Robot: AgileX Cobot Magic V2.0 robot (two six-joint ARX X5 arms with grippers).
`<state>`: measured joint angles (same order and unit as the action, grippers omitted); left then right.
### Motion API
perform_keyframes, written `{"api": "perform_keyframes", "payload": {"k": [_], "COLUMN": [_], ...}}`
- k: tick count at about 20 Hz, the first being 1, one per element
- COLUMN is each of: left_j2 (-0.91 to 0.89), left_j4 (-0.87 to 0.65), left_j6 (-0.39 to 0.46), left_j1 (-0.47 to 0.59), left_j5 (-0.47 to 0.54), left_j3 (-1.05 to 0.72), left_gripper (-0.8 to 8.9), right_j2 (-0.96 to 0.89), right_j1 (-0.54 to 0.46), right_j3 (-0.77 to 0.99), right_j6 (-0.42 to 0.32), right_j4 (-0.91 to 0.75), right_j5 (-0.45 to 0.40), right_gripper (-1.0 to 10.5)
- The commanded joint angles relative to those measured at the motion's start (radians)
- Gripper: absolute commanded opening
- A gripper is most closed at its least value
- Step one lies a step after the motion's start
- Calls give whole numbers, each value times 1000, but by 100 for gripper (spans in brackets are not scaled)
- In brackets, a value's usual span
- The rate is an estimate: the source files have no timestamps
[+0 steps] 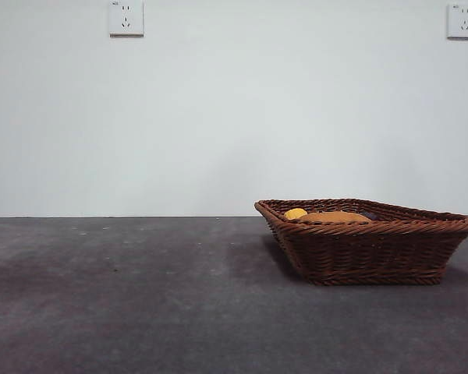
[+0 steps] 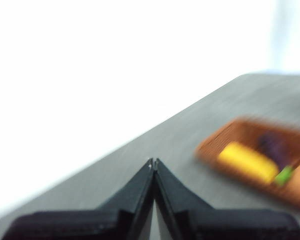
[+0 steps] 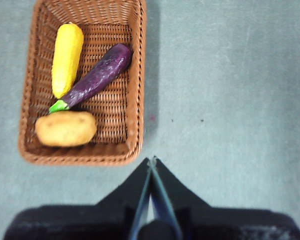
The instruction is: Help me put the vegetables on the table into the basket
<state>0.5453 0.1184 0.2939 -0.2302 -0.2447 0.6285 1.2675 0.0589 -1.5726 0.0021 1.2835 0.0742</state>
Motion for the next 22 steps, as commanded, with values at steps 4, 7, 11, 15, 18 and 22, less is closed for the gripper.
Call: {"api": "perform_keyframes", "payload": {"k": [4,7,11,15,18,22], "left_j2": [-271,-386,-488,-534,-542,-542], "left_j4": [-65,-71,-92,-48,10,44], "left_j6": [-91,-137,-180,-229,-269,-267], "left_j1": [120,157,190,190,190,190], "left_j5": [63,63,66,175,248,241], "left_j3": [-422,-533,-613,-621,-621,-621], "left_gripper": [-4,-4,-4,-4,-4,-4], "right_j2": [65,85,89,89,89,89], "right_j1": [0,0,0,0,0,0], "right_j3": [6,6,6,6,6,6], "right_j6": [-6,-6,-6,-6,-6,-6], "right_j4": [-135,-227,-329,-382,-399,-401], "right_j5": [-4,-4,-4,-4,-4,-4], "right_gripper": [0,1,1,0,1,1]}}
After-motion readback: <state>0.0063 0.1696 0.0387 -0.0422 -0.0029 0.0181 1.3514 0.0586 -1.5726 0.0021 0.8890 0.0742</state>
